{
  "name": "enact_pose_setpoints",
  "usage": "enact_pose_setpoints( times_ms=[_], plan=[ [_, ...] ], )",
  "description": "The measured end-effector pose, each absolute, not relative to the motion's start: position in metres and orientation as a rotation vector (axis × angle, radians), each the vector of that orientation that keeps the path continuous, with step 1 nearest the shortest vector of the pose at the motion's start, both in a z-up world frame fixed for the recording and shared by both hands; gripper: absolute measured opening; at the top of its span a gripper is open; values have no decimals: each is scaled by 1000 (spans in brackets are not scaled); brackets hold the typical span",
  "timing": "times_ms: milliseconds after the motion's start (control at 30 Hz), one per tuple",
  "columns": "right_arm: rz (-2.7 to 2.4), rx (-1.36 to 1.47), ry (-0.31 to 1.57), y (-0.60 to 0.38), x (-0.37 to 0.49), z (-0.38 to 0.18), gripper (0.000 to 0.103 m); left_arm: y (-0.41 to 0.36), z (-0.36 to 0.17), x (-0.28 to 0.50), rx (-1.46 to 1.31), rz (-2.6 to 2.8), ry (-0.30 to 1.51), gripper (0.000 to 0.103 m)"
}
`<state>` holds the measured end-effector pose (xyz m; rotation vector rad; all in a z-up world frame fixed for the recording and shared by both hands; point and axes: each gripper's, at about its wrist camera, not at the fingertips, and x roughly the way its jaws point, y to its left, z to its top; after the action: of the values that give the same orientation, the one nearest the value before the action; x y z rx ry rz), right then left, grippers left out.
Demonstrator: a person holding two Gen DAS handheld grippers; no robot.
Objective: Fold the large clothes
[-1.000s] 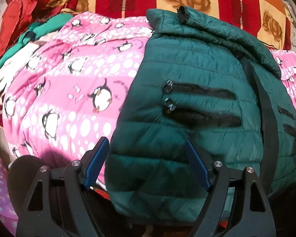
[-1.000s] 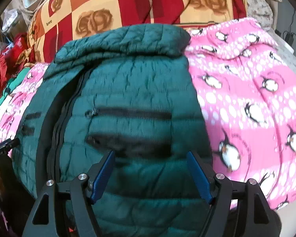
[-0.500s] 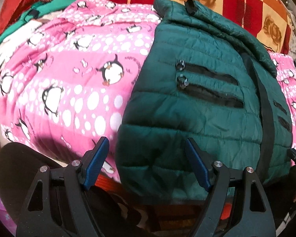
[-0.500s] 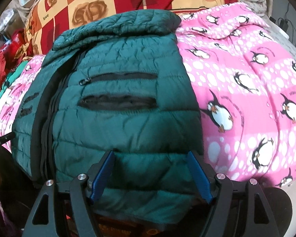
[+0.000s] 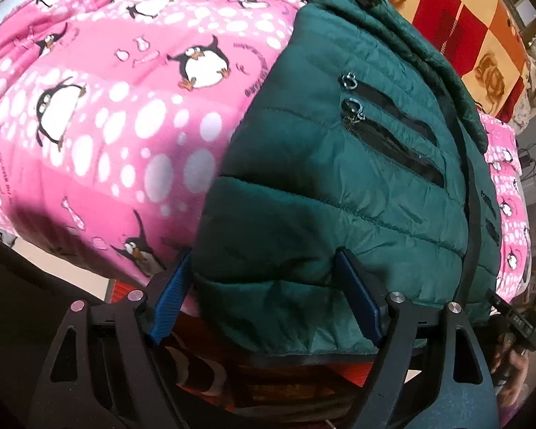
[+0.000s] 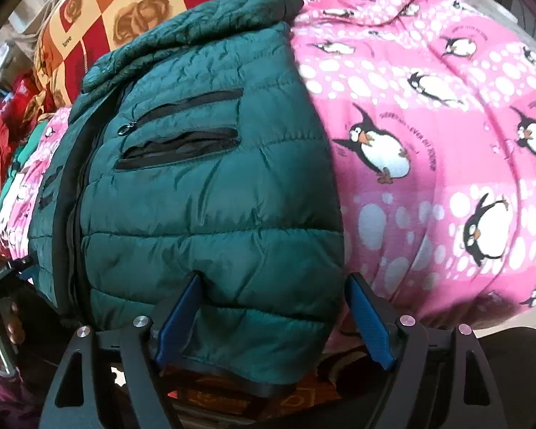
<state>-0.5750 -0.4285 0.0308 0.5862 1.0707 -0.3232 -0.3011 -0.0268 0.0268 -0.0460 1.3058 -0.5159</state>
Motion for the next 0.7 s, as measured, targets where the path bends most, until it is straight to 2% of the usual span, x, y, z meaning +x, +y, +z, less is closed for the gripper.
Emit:
enact_pose_setpoints(
  times_ms=[433, 467, 500, 533, 600, 700],
  plan=[
    [-168, 530, 1067, -411, -561, 31, 80, -33, 24, -305, -50, -553, 1299, 85],
    [-157, 518, 1056, -410, -561, 31, 74, -33, 24, -305, -52, -551, 1297, 85],
    [-162, 512, 1046, -410, -564, 31, 61, -34, 25, -305, -50, -550, 1293, 83],
    [-176, 511, 1041, -411, -564, 30, 56, -35, 26, -306, -46, -550, 1289, 77],
    [-170, 507, 1027, -411, -565, 33, 38, -37, 31, -309, -25, -540, 1272, 68],
    [-140, 479, 998, -406, -565, 46, 36, -40, 37, -314, 17, -523, 1252, 59]
  ],
)
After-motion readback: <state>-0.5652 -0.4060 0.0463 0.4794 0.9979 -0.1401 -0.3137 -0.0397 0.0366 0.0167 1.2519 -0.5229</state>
